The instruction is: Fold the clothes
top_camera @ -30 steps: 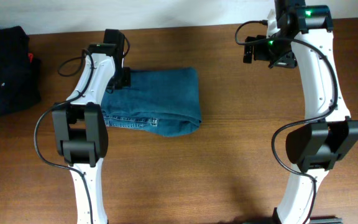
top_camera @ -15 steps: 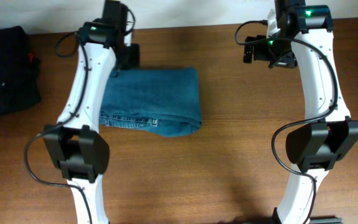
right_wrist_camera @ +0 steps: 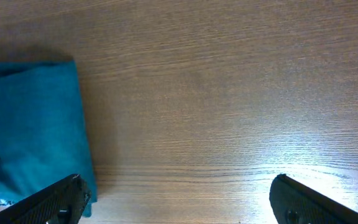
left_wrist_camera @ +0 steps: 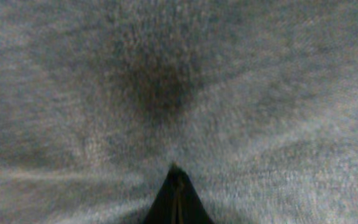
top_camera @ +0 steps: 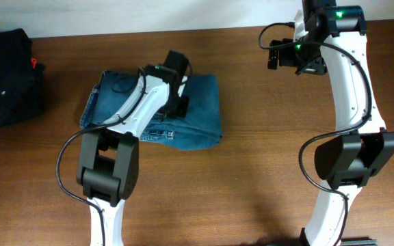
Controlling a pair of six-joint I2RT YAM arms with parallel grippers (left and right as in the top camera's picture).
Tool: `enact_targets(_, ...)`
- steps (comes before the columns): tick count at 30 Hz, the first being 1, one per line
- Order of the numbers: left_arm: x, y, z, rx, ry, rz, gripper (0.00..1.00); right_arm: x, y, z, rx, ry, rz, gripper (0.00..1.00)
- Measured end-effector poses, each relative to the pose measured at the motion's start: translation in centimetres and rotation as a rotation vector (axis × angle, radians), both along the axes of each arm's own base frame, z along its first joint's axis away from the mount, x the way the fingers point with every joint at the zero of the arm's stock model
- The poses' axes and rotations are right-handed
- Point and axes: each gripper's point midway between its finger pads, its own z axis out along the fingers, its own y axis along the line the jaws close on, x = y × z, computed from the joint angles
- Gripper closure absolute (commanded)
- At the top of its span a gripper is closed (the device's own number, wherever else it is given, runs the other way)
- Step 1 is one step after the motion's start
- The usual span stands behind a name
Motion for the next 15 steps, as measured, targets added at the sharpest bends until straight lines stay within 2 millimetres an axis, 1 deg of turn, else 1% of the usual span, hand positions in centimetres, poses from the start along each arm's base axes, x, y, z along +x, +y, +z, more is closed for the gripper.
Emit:
enact_targets(2, -0.3, 0.2, -0.7, 0.003, 0.01, 0.008, 1.0, 0.0, 0.0, 0.0, 0.0, 0.0, 0.0, 0.01)
enact_targets(6, -0.4, 0.3, -0.5, 0.005, 0.016, 0.013, 1.0, 0.0, 0.0, 0.0, 0.0, 0.0, -0.001, 0.01)
enact_targets(9, -0.5, 0.4, 0.6, 0.011, 0.03, 0.018, 1.0, 0.0, 0.0, 0.0, 0.0, 0.0, 0.0, 0.01)
enact_targets(12, 0.3, 0.3, 2.7, -0.003, 0.004, 0.041, 1.0, 0.0, 0.0, 0.0, 0.0, 0.0, -0.001, 0.01)
enact_targets(13, 0.6, 0.3, 3.6, -0.012, -0.011, 0.058, 0.86, 0.0, 0.0, 0.0, 0.0, 0.0, -0.001, 0.01)
enact_targets(14, 0.7, 0.3, 4.8, -0.023, -0.028, 0.077, 0.35, 0.0, 0.0, 0.0, 0.0, 0.0, 0.0, 0.01)
enact_targets(15, 0.8, 0.4, 5.8, -0.033, -0.044, 0.1, 0.01, 0.0, 0.0, 0.0, 0.0, 0.0, 0.0, 0.01)
